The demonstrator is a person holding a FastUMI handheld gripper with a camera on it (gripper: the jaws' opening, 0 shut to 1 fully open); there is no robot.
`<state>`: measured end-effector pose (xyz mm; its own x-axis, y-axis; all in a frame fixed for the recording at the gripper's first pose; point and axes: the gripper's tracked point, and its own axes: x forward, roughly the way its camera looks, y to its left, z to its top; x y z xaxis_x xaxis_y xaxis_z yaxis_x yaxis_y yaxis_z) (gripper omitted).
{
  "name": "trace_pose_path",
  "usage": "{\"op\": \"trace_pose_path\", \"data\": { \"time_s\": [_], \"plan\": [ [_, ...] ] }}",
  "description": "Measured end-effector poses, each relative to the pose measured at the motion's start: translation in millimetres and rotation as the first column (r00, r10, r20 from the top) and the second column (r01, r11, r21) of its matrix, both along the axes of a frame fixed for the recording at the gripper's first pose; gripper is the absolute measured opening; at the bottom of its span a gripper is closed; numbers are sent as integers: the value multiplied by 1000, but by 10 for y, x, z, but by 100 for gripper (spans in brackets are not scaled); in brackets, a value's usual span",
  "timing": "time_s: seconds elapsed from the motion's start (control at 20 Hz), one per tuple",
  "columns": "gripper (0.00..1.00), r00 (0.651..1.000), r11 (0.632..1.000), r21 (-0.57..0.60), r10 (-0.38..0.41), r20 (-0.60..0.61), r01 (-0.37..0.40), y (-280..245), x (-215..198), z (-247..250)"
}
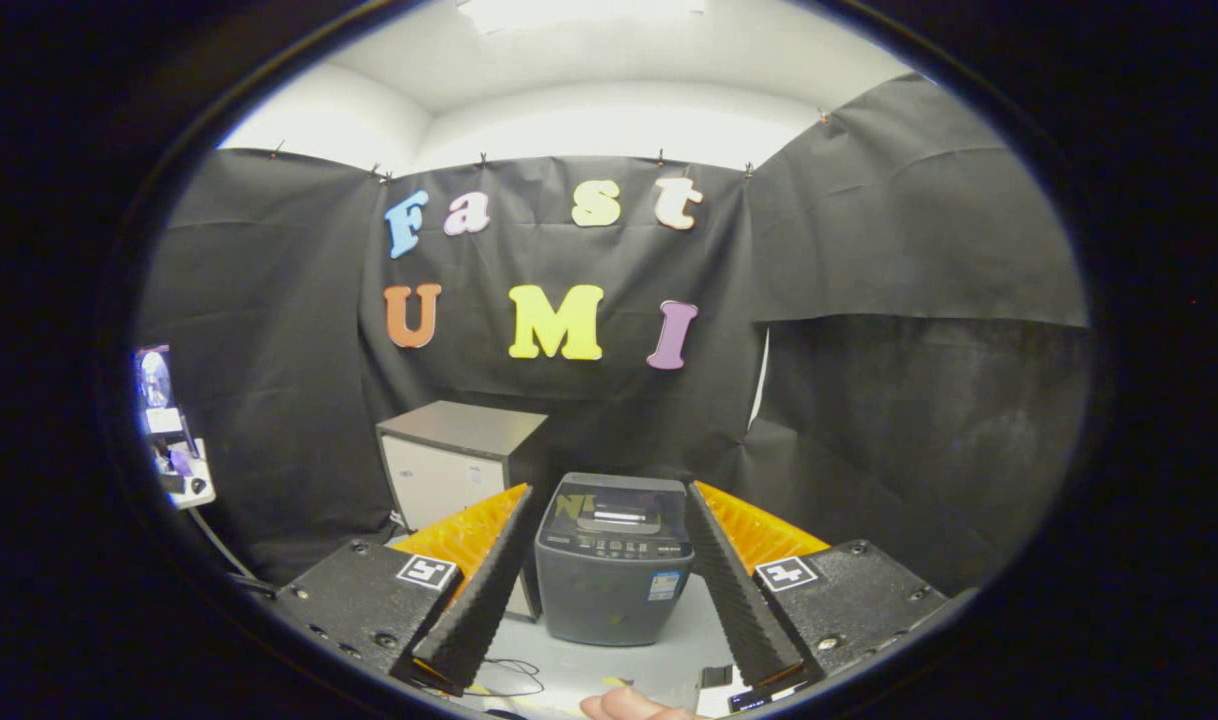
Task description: Put the clothes into the washing machine and then close the washing machine lid.
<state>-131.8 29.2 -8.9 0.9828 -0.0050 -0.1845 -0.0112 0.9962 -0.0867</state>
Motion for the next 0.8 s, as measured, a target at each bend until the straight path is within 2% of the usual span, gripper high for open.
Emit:
{"op": "trace_pose_path", "data": {
  "time_s": [0.45, 0.8],
  "plan": [
    [94, 996, 999, -41, -24, 87, 27, -395, -251, 96],
    [93, 995, 1000, 19, 3, 97, -4, -412, -165, 4]
  ]
}}
